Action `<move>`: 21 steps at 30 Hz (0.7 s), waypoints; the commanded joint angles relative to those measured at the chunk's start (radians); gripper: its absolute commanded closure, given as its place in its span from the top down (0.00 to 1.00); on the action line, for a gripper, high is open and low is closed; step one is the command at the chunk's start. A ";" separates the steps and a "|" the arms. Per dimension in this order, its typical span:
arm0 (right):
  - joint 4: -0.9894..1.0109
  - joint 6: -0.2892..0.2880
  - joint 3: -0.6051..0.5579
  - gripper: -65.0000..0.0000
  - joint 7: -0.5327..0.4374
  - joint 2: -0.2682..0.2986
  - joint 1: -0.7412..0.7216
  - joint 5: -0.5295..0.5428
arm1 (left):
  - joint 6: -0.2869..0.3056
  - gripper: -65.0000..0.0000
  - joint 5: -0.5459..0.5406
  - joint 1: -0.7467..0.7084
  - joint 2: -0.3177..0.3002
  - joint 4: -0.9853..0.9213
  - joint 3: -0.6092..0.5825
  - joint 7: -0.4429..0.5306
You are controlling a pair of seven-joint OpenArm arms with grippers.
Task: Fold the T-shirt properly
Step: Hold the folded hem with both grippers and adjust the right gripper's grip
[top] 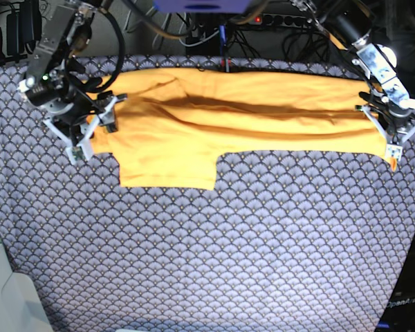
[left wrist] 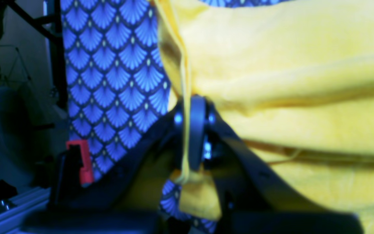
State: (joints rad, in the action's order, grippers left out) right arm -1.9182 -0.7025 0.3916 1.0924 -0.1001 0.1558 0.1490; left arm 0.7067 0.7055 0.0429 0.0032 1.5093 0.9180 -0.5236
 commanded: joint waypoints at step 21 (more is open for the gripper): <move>0.050 0.004 -0.058 0.51 -0.077 0.009 -0.008 0.008 | -0.009 0.00 -0.005 0.013 -0.010 0.021 -0.001 0.012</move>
State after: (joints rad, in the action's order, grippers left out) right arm -1.8469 -0.7025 0.3332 1.0290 -0.0944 0.1566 0.1448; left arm 0.7067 0.7055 0.0429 0.0029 1.5093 0.9180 -0.5236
